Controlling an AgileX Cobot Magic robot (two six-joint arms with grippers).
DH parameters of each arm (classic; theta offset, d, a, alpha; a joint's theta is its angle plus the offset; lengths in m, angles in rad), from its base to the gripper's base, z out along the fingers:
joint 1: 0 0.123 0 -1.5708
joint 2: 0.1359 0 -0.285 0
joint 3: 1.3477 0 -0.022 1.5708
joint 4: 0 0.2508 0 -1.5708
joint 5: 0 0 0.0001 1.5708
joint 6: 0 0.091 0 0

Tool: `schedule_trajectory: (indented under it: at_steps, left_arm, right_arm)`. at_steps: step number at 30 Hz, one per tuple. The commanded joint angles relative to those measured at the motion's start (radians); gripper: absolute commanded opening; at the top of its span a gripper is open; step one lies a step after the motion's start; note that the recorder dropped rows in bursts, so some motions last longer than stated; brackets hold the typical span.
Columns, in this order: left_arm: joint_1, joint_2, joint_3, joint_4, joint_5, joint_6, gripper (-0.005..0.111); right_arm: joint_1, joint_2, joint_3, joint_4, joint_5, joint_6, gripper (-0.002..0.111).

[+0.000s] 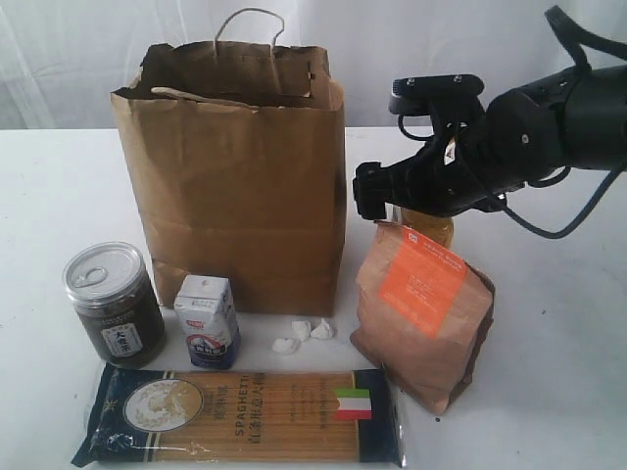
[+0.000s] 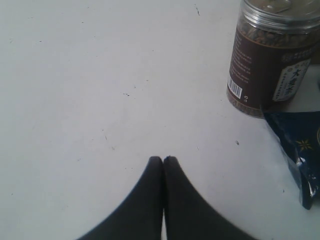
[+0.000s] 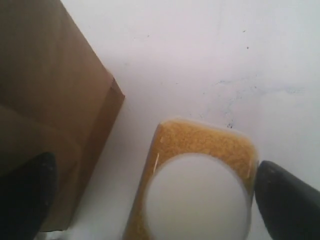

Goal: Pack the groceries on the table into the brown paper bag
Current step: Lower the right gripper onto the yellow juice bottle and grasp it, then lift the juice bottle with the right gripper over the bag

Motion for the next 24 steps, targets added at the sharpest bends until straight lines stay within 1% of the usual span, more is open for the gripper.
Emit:
schedule_trajectory:
  at_steps: [1, 2, 4, 10, 12, 16, 18, 19, 23, 24]
  left_arm:
    - [-0.007, -0.003, 0.004, -0.003, 0.024, -0.001, 0.0]
    - [-0.007, -0.003, 0.004, -0.003, 0.024, -0.001, 0.0]
    - [-0.007, -0.003, 0.004, -0.003, 0.024, -0.001, 0.0]
    - [-0.007, -0.003, 0.004, -0.003, 0.024, -0.001, 0.0]
    - [-0.007, -0.003, 0.004, -0.003, 0.024, -0.001, 0.0]
    - [-0.007, -0.003, 0.004, -0.003, 0.024, -0.001, 0.0]
    - [-0.007, -0.003, 0.004, -0.003, 0.024, -0.001, 0.0]
    - [-0.007, -0.003, 0.004, -0.003, 0.024, -0.001, 0.0]
    - [-0.007, -0.003, 0.004, -0.003, 0.024, -0.001, 0.0]
    - [-0.007, -0.003, 0.004, -0.003, 0.024, -0.001, 0.0]
  right_arm:
    - [0.0, 0.002, -0.001, -0.021, 0.048, 0.047, 0.1]
    - [0.0, 0.002, -0.001, -0.035, 0.059, 0.067, 0.097]
    - [0.0, 0.002, -0.001, -0.052, 0.081, 0.103, 0.087]
    - [0.0, 0.002, -0.001, -0.061, 0.114, 0.118, 0.054]
    - [0.0, 0.002, -0.001, -0.077, 0.102, 0.118, 0.05]
    - [0.0, 0.002, -0.001, -0.084, 0.09, 0.118, 0.049]
    - [0.0, 0.002, -0.001, -0.083, 0.107, 0.118, 0.042]
    - [0.0, 0.002, -0.001, -0.083, 0.114, 0.11, 0.031]
    - [0.0, -0.011, -0.001, -0.123, 0.116, 0.107, 0.0]
    - [0.0, -0.02, -0.001, -0.133, 0.116, 0.107, 0.0]
